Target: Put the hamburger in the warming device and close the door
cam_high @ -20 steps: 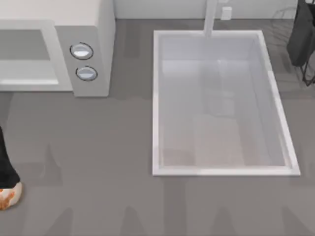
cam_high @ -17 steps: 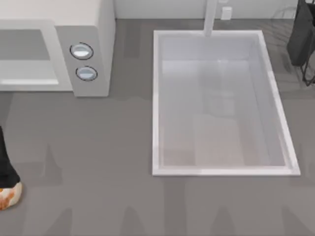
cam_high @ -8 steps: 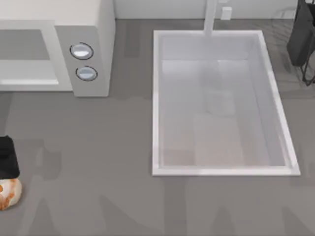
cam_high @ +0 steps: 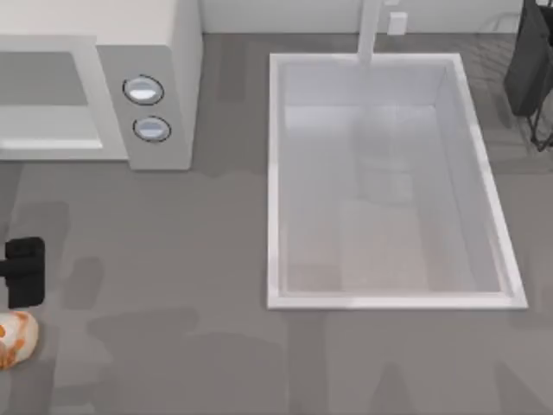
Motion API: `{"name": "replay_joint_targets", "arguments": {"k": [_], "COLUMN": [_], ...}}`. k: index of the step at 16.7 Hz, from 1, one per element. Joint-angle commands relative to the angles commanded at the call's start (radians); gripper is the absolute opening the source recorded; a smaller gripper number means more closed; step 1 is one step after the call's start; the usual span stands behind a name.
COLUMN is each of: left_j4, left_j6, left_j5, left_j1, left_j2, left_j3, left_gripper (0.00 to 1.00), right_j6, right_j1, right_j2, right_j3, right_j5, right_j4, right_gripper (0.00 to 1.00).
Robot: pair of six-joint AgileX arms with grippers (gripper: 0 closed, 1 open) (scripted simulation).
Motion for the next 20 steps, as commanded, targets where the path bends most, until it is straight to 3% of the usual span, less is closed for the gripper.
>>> {"name": "replay_joint_targets", "arguments": {"k": [5,12,20], "left_j4": [-0.145,-0.156,0.152], "left_j6": [-0.014,-0.015,-0.012], "left_j5": [0.002,0.002,0.002], "left_j1": [0.010,0.007,0.012], "left_j2": [0.232,0.257,0.410], "left_j3": [0.144,0.156,0.011], "left_gripper": [1.00,1.00,1.00], "right_j6": [0.000,0.000,0.000], "right_j1": [0.000,0.000,0.000], "right_j2": [0.000,0.000,0.000], "right_j3": [0.000,0.000,0.000], "right_j5": [0.000,0.000,0.000], "right_j4": [0.000,0.000,0.000], "right_gripper": [1.00,1.00,1.00]}}
